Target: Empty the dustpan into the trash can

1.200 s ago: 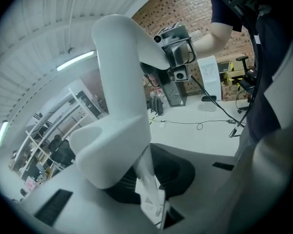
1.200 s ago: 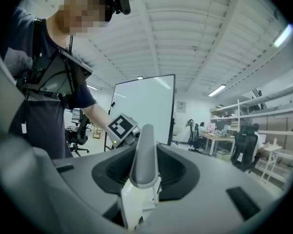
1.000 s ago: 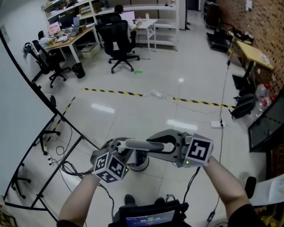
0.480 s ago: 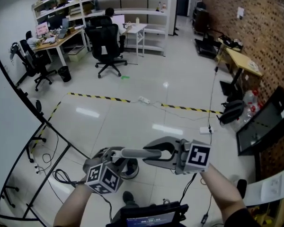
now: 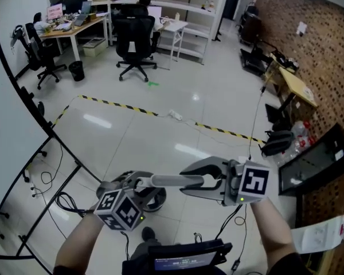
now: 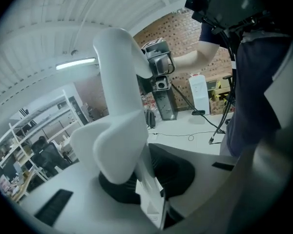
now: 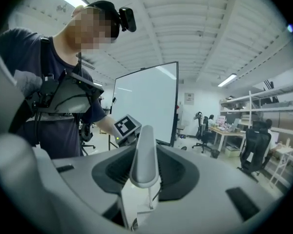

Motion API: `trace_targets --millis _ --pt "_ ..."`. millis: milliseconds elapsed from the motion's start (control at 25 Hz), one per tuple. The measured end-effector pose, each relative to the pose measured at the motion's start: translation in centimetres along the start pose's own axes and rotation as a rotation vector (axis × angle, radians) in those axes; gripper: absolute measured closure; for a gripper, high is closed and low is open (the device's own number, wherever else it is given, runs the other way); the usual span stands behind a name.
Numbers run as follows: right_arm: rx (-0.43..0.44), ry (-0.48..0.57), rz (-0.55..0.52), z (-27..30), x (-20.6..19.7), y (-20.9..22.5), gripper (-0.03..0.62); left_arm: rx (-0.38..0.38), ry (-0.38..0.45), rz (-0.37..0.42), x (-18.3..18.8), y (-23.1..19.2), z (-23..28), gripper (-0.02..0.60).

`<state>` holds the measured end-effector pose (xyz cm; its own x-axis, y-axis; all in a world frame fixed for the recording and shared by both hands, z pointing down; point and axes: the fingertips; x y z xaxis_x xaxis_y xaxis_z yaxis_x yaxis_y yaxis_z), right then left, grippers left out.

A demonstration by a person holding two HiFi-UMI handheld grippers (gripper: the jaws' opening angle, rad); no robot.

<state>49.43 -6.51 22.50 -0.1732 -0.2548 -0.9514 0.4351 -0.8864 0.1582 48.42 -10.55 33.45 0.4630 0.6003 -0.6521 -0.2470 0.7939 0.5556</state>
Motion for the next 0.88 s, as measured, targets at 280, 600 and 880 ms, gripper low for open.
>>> trace_targets --millis 280,600,880 --pt "-0.031 -0.066 -0.096 4.8 2.0 1.2 0.445 0.041 0.042 -0.044 -3.2 -2.1 -3.2 0.538" --pt "0.031 0.021 -0.050 7.9 5.1 4.1 0.445 0.167 0.096 -0.229 -5.5 -6.1 -5.2 0.545" --pt "0.126 0.013 -0.118 9.6 7.4 6.3 0.445 0.178 0.097 -0.276 -6.7 -8.3 -5.9 0.546"
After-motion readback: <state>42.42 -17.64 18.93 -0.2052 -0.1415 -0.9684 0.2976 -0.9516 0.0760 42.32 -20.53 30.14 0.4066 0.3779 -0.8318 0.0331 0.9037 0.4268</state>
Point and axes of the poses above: the fingertips, and each gripper's own axes: z forward along the fingers, y to its right, x out of its top, and after that the axes turned 15 degrees about z, right-handed
